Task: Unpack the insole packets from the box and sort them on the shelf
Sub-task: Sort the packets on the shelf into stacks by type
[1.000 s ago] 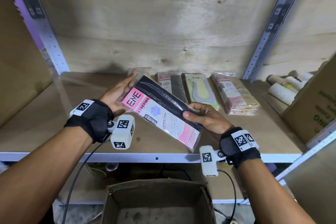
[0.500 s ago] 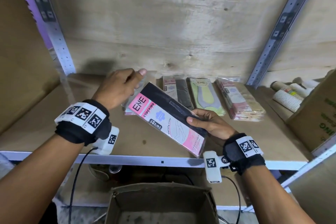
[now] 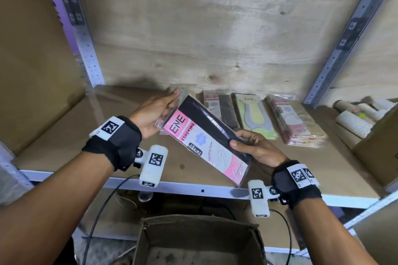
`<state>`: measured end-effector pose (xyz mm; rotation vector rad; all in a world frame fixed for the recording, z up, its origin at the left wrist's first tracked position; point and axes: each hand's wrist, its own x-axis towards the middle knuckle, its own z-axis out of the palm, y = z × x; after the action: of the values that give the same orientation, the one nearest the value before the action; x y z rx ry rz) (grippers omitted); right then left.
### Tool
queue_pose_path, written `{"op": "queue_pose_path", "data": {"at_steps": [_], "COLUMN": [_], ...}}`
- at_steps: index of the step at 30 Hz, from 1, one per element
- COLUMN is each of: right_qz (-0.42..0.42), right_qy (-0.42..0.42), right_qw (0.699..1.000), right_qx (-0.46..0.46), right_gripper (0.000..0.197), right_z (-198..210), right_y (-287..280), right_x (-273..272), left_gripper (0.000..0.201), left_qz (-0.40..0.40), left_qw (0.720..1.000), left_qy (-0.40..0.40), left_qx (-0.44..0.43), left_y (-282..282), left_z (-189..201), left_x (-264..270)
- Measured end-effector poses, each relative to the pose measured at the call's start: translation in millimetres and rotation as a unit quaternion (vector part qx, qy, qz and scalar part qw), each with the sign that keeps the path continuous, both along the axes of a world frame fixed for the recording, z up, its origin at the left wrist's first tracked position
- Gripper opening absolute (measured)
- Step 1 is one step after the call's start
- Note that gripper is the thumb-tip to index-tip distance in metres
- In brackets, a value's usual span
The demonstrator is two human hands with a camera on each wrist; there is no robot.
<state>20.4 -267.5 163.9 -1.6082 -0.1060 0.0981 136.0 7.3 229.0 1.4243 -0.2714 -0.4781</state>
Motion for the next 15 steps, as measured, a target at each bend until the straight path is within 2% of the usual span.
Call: {"op": "queue_pose_path", "data": {"at_steps": [3, 4, 6, 10, 13, 15], "right_qz": [-0.004, -0.008, -0.021, -0.068, -0.092, -0.104], "right_qy": [0.014, 0.014, 0.018, 0.030, 0.033, 0.021], "right_qw": [1.000, 1.000, 0.999, 0.990, 0.967, 0.952], "right_qx": [0.012, 0.013, 0.027, 0.117, 0.236, 0.288], "right_gripper": [0.014, 0.013, 0.011, 0.013, 0.027, 0.029], "right_z": [-0.5, 0.7, 3.4, 7.8, 15.2, 20.3], "right_y": [-1.4, -1.1, 2.5, 15.1, 27.2, 37.1], "right_x": [-0.7, -0.7, -0.7, 2.6, 8.1, 11.0], "left_gripper": [0.056, 0.060, 0.068, 0.087, 0.085, 0.079], "left_qz": [0.053, 0.066, 0.068, 0.076, 0.025, -0.046], "left_qw": [0.981, 0.979, 0.990, 0.997, 0.998, 0.996], "left_qy": [-0.128, -0.125, -0.077, 0.012, 0.049, 0.031], "left_qx": [0.139, 0.144, 0.097, 0.000, 0.016, 0.067], "left_y": [9.3, 13.1, 20.0, 18.3, 7.1, -5.0], "left_z": [-2.5, -3.6, -4.7, -3.0, -1.4, -4.7], "left_x": [8.1, 13.3, 20.8, 18.4, -2.8, -22.3]}}
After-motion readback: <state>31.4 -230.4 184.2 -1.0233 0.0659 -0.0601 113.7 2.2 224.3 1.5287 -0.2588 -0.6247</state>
